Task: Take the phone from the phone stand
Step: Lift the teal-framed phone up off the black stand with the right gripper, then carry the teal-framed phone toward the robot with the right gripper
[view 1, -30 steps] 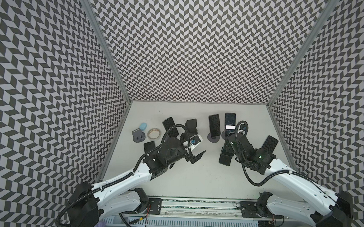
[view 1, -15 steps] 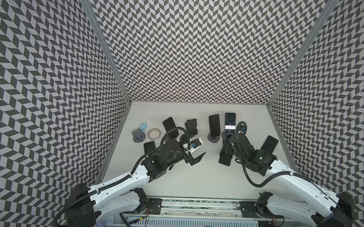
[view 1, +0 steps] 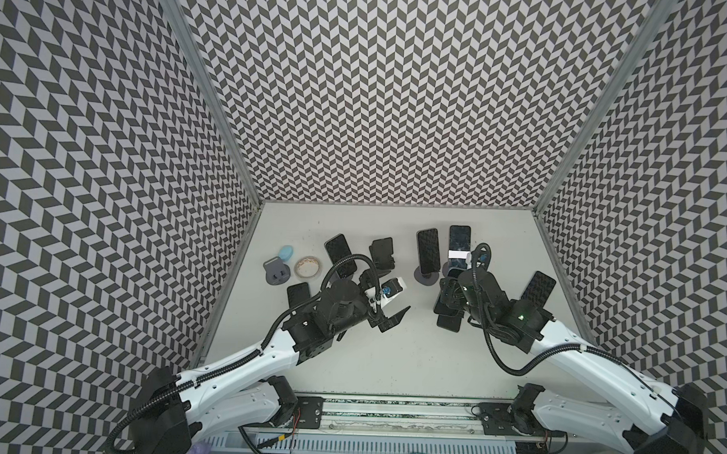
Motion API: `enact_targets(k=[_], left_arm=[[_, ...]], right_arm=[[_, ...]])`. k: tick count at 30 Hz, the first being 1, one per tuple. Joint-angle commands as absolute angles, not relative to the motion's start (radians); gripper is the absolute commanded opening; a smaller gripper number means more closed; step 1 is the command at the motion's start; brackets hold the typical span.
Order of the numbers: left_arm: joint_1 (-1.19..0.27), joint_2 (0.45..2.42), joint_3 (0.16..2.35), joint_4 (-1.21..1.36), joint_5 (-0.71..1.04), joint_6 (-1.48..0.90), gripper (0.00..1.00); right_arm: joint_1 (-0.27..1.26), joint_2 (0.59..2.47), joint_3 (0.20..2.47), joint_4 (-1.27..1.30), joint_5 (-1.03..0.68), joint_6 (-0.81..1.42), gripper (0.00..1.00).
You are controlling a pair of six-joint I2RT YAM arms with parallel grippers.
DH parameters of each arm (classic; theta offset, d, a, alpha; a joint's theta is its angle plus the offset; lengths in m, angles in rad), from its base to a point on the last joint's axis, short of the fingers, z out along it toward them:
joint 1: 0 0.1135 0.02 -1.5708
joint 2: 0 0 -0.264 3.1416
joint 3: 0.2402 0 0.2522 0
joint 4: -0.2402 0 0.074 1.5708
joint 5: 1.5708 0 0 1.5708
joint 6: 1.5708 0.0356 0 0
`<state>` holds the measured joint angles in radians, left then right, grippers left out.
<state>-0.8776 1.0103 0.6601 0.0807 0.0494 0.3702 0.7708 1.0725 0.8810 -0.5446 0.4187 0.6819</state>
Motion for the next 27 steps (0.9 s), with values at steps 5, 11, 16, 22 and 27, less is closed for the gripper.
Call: enact_targets(k=[5,11,16,22,27], left_arm=[[-0.884,1.008,0.658,0.072,0.069,0.387,1.0],[-0.888,1.013,0.66,0.059,0.072,0.383,1.0],[-0.922,0.983,0.654,0.026,0.036,0.433,1.0],[-0.945,0.89,0.632,-0.017,0.074,0.448,1.0],[-0.954,0.818,0.599,-0.102,0.085,0.416,1.0]], right_arm=[[0.794,1.067,0.878,-0.45,0.405,0.696,0.55],[0.816,1.092,0.883,-0.421,0.391,0.696,0.55],[0.831,1.132,0.906,-0.4,0.377,0.689,0.56],[0.869,1.161,0.928,-0.385,0.382,0.694,0.56],[0.901,1.188,0.941,-0.379,0.387,0.697,0.56]])
